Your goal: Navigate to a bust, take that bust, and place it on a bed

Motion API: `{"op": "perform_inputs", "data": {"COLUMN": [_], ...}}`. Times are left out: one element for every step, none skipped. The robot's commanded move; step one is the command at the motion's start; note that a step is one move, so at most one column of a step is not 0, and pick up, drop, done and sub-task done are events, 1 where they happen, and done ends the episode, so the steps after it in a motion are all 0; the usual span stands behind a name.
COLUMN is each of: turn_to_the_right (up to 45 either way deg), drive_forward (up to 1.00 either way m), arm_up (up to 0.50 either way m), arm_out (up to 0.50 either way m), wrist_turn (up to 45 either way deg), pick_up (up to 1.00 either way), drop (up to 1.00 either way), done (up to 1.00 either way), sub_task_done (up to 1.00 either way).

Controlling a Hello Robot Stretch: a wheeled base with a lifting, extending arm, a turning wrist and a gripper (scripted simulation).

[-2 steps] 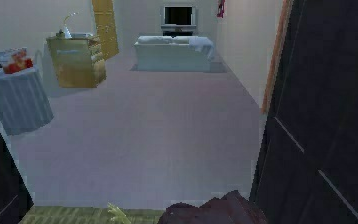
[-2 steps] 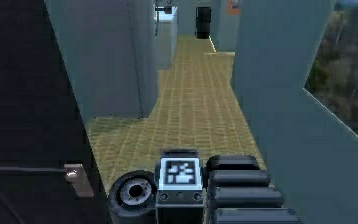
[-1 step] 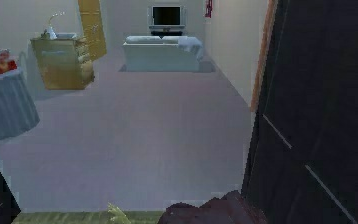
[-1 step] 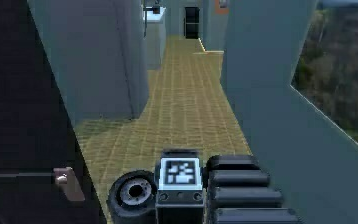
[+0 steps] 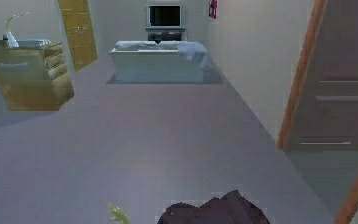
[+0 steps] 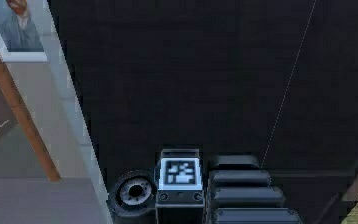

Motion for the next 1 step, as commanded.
{"op": "perform_inputs", "data": {"turn_to_the_right": [0.0], "drive_forward": [0.45], "arm_up": [0.00], "arm_out": [0.00], "wrist_turn": [0.0], "pick_up": [0.00], "drop": [0.00], "done": [0.00], "sub_task_done": [0.00]}}
